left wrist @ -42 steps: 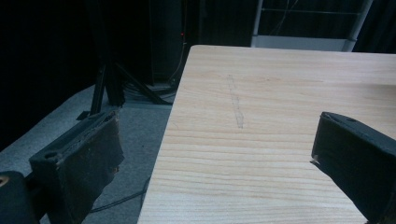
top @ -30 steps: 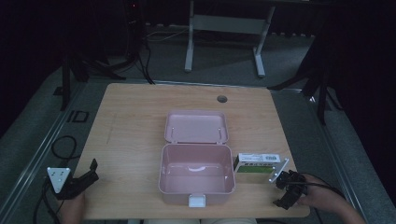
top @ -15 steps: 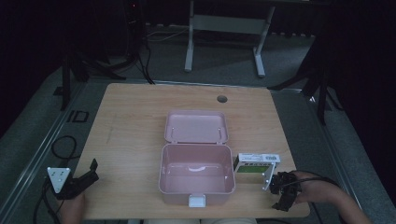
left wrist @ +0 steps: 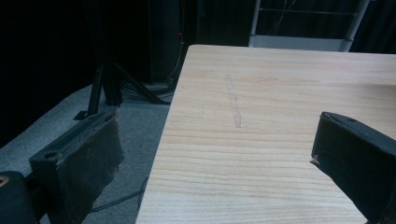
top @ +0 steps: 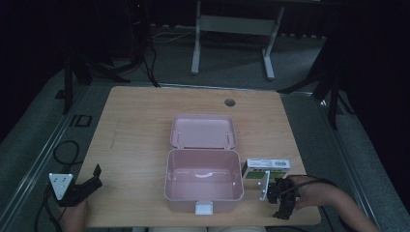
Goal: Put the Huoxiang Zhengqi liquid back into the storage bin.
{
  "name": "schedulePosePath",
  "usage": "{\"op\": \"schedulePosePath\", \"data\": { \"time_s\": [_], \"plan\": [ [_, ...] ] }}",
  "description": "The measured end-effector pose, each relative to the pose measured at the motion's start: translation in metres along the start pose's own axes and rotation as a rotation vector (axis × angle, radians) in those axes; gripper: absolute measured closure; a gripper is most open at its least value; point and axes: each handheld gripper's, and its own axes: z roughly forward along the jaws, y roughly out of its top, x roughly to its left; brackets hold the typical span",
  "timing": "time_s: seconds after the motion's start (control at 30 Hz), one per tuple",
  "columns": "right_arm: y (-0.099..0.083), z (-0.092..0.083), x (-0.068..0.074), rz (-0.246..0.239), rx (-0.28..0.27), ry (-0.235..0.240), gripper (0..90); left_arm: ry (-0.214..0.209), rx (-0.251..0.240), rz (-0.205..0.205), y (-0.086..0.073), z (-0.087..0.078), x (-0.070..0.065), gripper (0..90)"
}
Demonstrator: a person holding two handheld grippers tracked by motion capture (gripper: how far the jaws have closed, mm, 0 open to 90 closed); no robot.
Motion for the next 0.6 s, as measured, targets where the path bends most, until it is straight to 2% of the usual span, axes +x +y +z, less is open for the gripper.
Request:
{"op": "schedulePosePath", "data": {
  "time_s": [0.3,0.5,0.57,0.6],
  "plan": [
    [0.015,-0.017,0.003,-0.041,-0.011,-0.006,25.8,-0.001,0.0,0.0,0.0,0.0,0.0,2.1],
    [0.019,-0.042,0.001,-0.063,-0.036,-0.041,25.9,0.0,0.002,0.004,0.0,0.0,0.0,2.1],
    [0.02,-0.046,0.0,-0.065,-0.039,-0.048,26.0,-0.001,0.003,0.006,0.0,0.0,0.0,2.1],
    [0.02,-0.054,-0.002,-0.068,-0.047,-0.053,26.0,0.0,0.004,0.006,0.0,0.0,0.0,2.1]
  ]
}}
